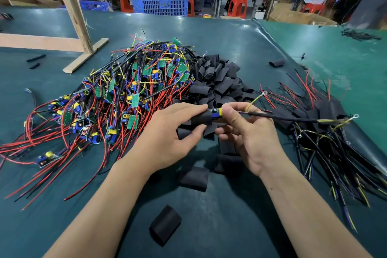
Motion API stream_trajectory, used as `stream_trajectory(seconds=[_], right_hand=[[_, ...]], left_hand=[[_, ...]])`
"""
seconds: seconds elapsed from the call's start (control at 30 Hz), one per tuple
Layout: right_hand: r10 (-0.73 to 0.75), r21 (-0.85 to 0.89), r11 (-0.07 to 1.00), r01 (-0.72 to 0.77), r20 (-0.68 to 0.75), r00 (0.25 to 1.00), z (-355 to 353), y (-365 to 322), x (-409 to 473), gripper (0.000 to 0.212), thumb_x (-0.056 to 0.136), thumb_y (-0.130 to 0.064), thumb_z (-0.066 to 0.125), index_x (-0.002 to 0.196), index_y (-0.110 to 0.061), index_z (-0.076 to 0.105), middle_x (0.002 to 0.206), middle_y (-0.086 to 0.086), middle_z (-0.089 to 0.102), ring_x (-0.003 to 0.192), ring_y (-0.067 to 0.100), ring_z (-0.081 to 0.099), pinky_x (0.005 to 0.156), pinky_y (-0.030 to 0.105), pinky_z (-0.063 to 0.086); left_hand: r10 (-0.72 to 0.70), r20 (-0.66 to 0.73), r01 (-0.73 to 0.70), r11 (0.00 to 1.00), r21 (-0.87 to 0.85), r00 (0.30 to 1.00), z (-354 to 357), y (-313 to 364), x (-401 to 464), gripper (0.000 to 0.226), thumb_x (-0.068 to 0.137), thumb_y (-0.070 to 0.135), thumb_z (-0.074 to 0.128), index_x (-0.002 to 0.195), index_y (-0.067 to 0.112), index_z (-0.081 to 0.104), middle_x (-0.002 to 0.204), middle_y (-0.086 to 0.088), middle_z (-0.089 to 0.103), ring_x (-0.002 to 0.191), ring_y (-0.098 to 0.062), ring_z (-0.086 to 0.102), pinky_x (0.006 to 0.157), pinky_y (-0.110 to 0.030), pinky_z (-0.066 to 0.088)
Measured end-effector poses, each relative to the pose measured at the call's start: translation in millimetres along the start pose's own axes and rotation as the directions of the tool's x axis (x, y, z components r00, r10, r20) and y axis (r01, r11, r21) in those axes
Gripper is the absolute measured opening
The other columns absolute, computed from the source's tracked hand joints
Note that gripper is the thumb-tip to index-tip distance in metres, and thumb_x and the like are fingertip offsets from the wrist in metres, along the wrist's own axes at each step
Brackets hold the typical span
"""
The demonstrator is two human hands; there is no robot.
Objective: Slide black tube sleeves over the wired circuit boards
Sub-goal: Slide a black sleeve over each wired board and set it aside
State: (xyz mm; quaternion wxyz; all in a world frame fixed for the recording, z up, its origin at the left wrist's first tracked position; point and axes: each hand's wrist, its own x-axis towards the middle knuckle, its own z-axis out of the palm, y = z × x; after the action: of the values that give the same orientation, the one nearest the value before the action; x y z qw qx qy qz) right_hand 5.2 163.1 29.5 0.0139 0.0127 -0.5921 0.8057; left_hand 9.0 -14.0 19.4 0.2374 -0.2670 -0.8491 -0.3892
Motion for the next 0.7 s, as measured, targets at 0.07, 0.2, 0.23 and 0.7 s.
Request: stream_trajectory(seconds=[0.07,0.2,0.23,0.7], right_hand=[[0.006,-0.005,1.0,-0.006,-0.003,1.0,-0.7,-1.6,0.1,0.01,0.065,-0.026,0.077,0.071,-0.021,0.071,0.073,0.006,0.071,0.047,0.019,0.063,0.044,0.022,0.05],[0.049,0.003,0.999,-0.049,0.009,0.999,-1.7,-3.6,-0.4,0.012,0.064,-0.031,0.077,0.07,-0.023,0.07,0.079,0.008,0.069,0.052,0.016,0.059,0.044,0.022,0.047],[0.059,-0.001,0.998,-0.059,0.016,0.998,-1.7,-3.7,-0.7,0.014,0.064,-0.031,0.077,0.071,-0.023,0.069,0.079,0.007,0.069,0.053,0.016,0.058,0.044,0.022,0.047],[0.04,-0.026,0.999,-0.039,0.044,0.998,2.9,-0.3,-3.9,0.011,0.071,-0.033,0.074,0.076,-0.026,0.067,0.081,0.002,0.07,0.07,0.014,0.066,0.048,0.025,0.051]], left_hand=[[0.014,-0.001,-0.014,1.0,-0.017,1.0,1.6,-0.5,-0.5,0.037,0.084,0.007,0.074,0.121,0.004,0.068,0.112,-0.002,0.068,0.101,-0.013,0.065,0.092,-0.021,0.05],[-0.027,0.022,0.029,0.997,-0.075,0.999,1.0,-4.0,-2.1,0.04,0.085,0.01,0.074,0.125,0.009,0.066,0.113,0.001,0.068,0.105,-0.006,0.064,0.094,-0.024,0.051],[-0.053,0.044,0.056,0.995,-0.081,0.998,0.8,-5.0,-2.7,0.042,0.086,0.012,0.073,0.127,0.011,0.065,0.112,0.001,0.069,0.104,-0.007,0.065,0.093,-0.028,0.052],[-0.089,-0.005,0.086,0.974,-0.21,0.996,4.7,-3.6,-2.9,0.033,0.088,0.013,0.067,0.121,0.013,0.068,0.114,0.009,0.07,0.108,-0.001,0.065,0.093,-0.021,0.051]])
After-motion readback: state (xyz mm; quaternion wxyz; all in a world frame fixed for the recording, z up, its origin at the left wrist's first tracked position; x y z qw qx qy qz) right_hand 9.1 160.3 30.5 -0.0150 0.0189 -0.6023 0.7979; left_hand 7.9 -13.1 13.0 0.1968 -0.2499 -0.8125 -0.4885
